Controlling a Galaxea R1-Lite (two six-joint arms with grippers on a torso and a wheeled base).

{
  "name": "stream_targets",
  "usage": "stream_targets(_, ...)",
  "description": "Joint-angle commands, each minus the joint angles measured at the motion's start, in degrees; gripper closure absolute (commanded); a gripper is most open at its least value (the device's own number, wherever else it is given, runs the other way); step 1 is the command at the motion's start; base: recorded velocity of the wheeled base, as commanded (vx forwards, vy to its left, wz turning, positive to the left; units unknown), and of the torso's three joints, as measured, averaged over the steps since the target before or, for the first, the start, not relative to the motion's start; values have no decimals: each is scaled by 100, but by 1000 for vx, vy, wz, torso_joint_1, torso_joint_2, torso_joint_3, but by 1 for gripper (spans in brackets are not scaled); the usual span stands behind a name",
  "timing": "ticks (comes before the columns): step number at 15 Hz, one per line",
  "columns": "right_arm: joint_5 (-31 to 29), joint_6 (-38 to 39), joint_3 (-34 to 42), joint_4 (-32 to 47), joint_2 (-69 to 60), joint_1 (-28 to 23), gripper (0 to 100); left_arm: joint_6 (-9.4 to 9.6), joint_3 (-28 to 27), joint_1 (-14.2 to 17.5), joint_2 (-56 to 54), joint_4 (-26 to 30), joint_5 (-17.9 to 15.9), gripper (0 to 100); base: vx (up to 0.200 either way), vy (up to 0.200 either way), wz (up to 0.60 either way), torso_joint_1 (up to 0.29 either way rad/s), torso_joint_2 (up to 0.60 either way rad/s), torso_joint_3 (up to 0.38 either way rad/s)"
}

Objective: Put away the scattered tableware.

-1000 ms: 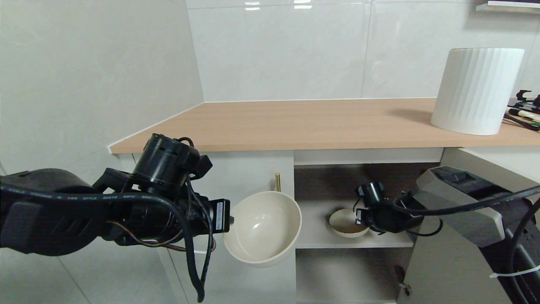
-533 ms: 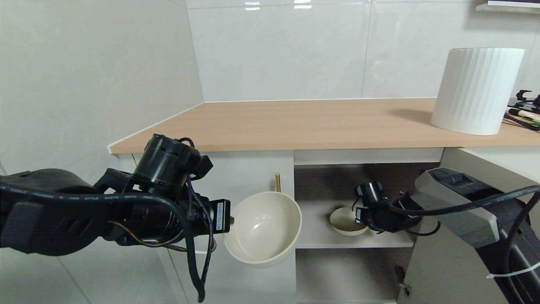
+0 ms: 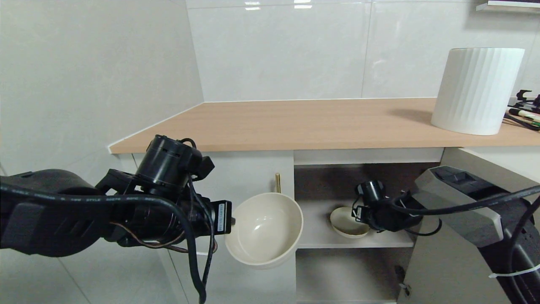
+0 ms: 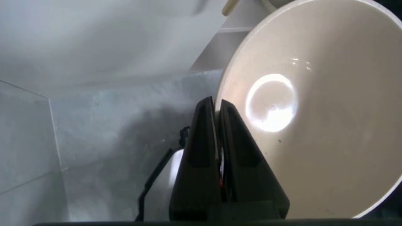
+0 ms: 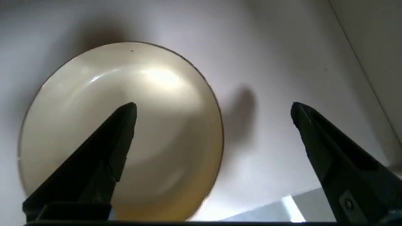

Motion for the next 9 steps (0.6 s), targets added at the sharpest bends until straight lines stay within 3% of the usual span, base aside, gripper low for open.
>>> stream_targets(1,57,45,529,-3,-597,70,0,0,11,-32,55,2,0,100,0,0,0,0,0,0)
stream_targets(6,1270,27,2313,331,-2820,676,0,-53,-33,-462,820,-7,70,100,0,0,0,0,0,0)
stream_targets(7,1270,27,2313,331,-2820,676,0,-53,-33,-462,820,-7,70,100,0,0,0,0,0,0)
stream_targets(9,1533,36,2454,1219,-3866,1151,0,-220,-59,-744,1233,-7,105,100,0,0,0,0,0,0)
